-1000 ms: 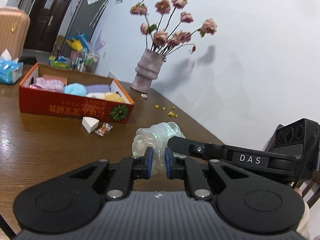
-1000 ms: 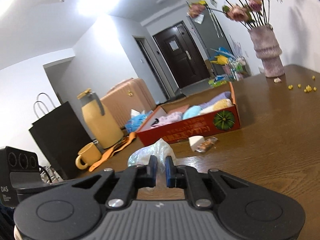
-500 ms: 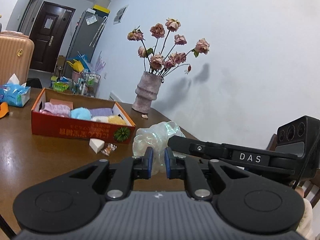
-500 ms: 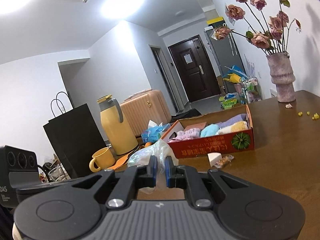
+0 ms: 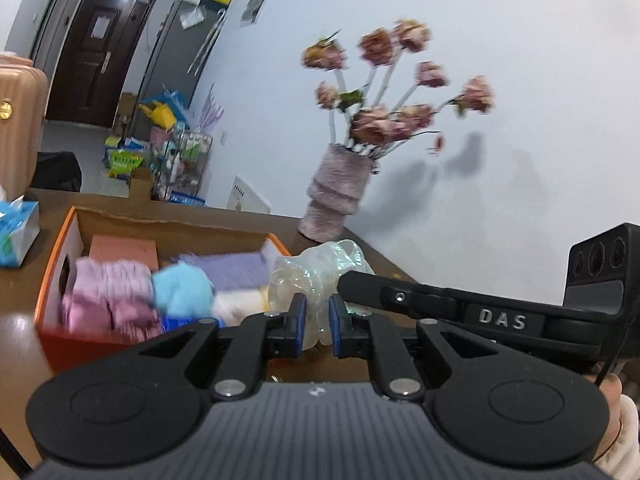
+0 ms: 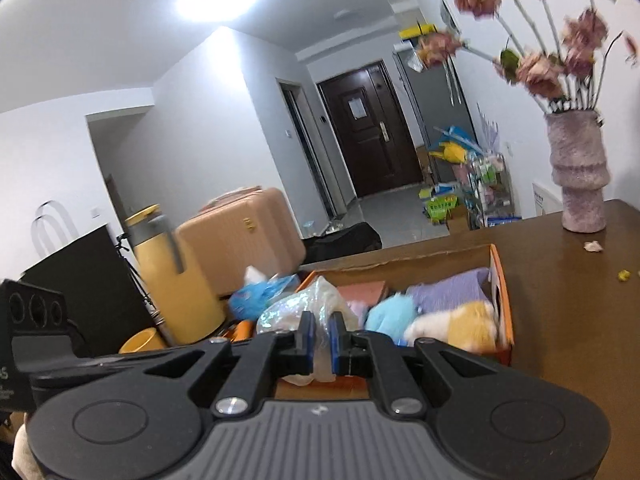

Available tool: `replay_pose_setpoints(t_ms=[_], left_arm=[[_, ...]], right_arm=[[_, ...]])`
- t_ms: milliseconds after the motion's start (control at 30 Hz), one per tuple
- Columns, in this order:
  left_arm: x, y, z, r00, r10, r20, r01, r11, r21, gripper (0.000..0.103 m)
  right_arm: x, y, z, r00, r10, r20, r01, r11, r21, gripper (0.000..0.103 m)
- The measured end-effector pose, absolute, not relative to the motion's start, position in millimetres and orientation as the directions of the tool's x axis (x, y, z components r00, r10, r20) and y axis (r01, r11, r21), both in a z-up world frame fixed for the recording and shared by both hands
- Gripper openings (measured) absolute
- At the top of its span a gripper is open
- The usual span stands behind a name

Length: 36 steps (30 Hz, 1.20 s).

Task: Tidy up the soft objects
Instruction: 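Lower the plastic bag into the box and open the right gripper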

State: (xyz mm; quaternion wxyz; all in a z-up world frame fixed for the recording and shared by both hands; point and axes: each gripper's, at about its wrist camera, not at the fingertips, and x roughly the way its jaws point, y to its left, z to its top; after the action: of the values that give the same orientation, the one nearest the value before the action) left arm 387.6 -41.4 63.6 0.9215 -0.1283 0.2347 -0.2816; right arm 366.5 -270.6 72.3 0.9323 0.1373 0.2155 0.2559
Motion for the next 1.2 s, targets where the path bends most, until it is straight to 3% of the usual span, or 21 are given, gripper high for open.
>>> replay_pose_setpoints(t_ms=[300,400,700,867,900,1000,1100,1200], left_arm=[[575.2,-14.0,22.5,0.656,-0.541,-0.527,0.301,0.827,-0.474,0.013],[615.5,-7.4,-0.5,0.63,-0.495,-0.599,0.238,0.857,-0.458,0.013],[638.2,13.1,-30.0,0.635,-0.435,-0.639,0.154,0.881,-0.446,0.015],[641.6,11.9,-30.3,0.631,-0.431,-0.645,0.147,0.883,-0.446,0.018],[640.6,11.3,-27.5,0.637,-0.426,-0.642,0.149,0.886,-0.44,0.024],[629.9,12.8,-12.3,0.682,-0.365,-0.634,0.133,0.914,-0.383,0.059],[615.0,17.0,11.8,0.704,-0.35,-0.618,0.154,0.925,-0.348,0.06],[592.7,18.1,45.3,0.735,-0.316,-0.6,0.157,0.94,-0.303,0.06]], right_arm=[[571.8,-243.0,39.9,0.691,0.508,-0.514,-0.272,0.841,0.467,0.007],[625.1,-228.0,16.5,0.656,0.479,-0.583,-0.21,0.858,0.468,0.007],[699.6,-191.7,-45.0,0.481,0.467,-0.742,-0.145,0.877,0.458,0.007],[697.6,-186.4,-55.7,0.488,0.457,-0.744,-0.14,0.882,0.45,0.01],[696.0,-185.3,-53.3,0.494,0.449,-0.745,-0.143,0.887,0.44,0.01],[689.2,-189.6,-39.7,0.515,0.431,-0.741,-0.138,0.895,0.424,0.018],[675.6,-200.6,-13.5,0.554,0.421,-0.718,-0.153,0.899,0.409,0.036],[657.9,-209.5,17.1,0.591,0.404,-0.698,-0.178,0.91,0.375,0.036]])
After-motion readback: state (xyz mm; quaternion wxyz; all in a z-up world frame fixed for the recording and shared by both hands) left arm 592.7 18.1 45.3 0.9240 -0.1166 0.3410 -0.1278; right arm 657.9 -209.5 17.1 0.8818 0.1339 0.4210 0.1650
